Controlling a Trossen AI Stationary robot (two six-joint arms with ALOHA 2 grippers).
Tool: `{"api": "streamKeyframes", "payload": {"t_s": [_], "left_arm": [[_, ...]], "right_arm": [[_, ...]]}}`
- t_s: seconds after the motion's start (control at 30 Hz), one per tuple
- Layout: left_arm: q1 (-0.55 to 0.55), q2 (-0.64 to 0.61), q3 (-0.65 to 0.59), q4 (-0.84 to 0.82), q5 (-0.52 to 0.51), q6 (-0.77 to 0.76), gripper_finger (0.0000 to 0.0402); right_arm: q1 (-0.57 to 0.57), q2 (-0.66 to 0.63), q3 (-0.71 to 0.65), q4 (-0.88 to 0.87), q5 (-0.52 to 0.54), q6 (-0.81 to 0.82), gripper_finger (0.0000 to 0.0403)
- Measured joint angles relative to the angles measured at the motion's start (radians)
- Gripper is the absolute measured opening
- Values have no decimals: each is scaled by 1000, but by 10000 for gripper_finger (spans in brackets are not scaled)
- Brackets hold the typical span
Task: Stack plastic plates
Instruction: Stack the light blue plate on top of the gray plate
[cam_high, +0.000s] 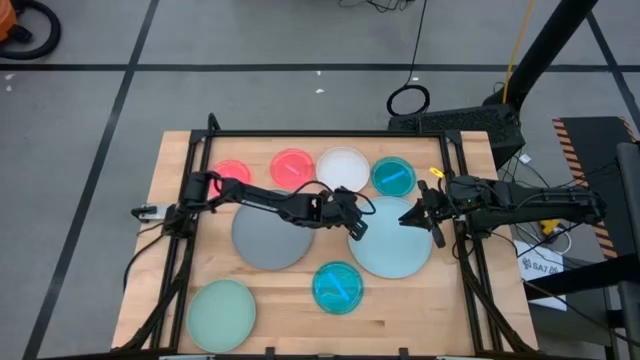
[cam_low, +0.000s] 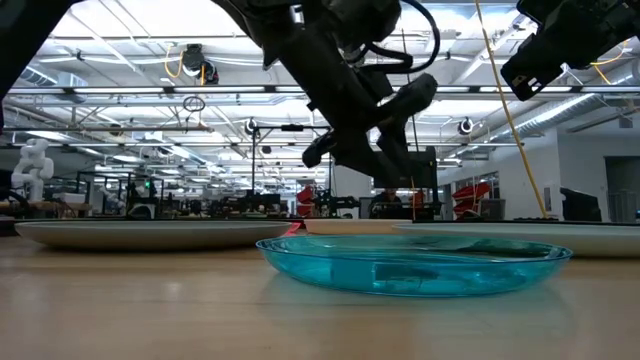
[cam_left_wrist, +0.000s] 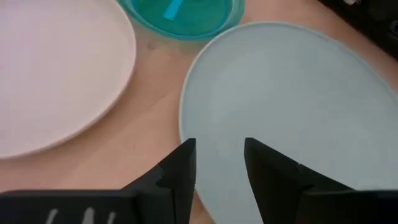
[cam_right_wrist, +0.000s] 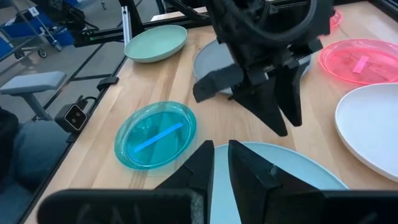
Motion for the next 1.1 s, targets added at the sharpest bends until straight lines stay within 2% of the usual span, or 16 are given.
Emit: {"api": "streamKeyframes", "payload": {"t_s": [0.5,1.1], "left_arm": [[8,116,-1,83,-9,10,143],[7,148,-1,90,-16,8,143]], "right_arm": [[0,0,-1,-8,0,-29,43],[-1,0,-1,-8,0,-37,43]]}}
